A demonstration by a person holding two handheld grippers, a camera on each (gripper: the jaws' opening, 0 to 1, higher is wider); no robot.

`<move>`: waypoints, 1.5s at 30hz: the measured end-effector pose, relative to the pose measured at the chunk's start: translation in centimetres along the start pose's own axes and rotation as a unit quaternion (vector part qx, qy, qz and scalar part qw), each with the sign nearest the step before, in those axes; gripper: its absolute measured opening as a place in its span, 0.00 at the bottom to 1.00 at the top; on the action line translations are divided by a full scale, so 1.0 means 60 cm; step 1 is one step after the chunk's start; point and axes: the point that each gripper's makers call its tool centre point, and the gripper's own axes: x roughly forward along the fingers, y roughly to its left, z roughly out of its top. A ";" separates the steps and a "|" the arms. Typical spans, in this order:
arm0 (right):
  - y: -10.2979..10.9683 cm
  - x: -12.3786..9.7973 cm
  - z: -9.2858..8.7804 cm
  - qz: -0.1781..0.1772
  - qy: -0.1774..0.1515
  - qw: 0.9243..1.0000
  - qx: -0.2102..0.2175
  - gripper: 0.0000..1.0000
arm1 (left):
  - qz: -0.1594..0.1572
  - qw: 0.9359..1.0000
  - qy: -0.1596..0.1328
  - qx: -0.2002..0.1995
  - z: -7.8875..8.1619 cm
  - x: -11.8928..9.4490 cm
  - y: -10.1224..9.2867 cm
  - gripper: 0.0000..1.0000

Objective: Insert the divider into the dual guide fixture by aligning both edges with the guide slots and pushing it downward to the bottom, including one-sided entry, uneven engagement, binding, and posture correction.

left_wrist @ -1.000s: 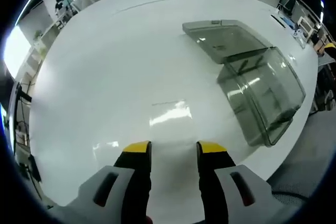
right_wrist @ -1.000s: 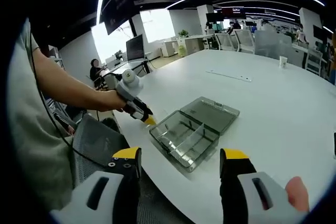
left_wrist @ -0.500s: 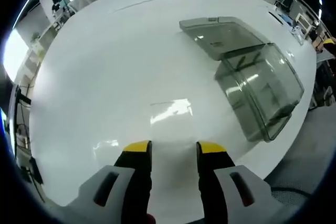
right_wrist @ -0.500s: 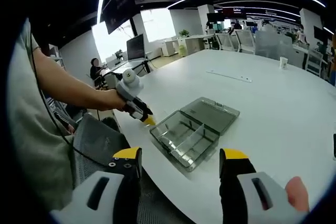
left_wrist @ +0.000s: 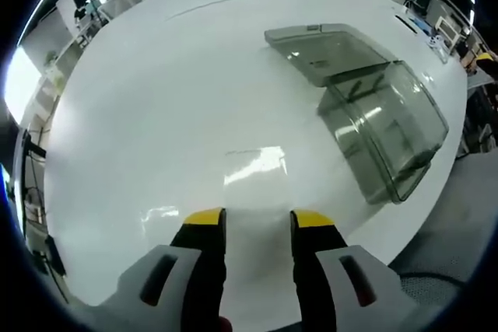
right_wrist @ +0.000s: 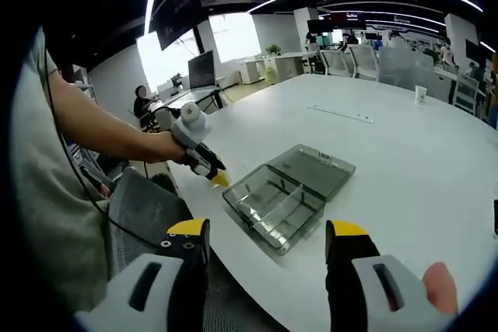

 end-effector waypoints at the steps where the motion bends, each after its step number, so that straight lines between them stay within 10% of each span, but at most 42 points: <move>1: 0.000 0.000 0.000 0.000 0.000 1.000 -0.001 0.58 | -0.001 1.000 0.000 0.000 0.000 0.000 -0.001 0.30; 45: 0.035 0.016 0.035 0.043 0.009 0.998 -0.046 0.58 | -0.060 0.993 -0.090 -0.056 -0.007 -0.090 -0.028 0.29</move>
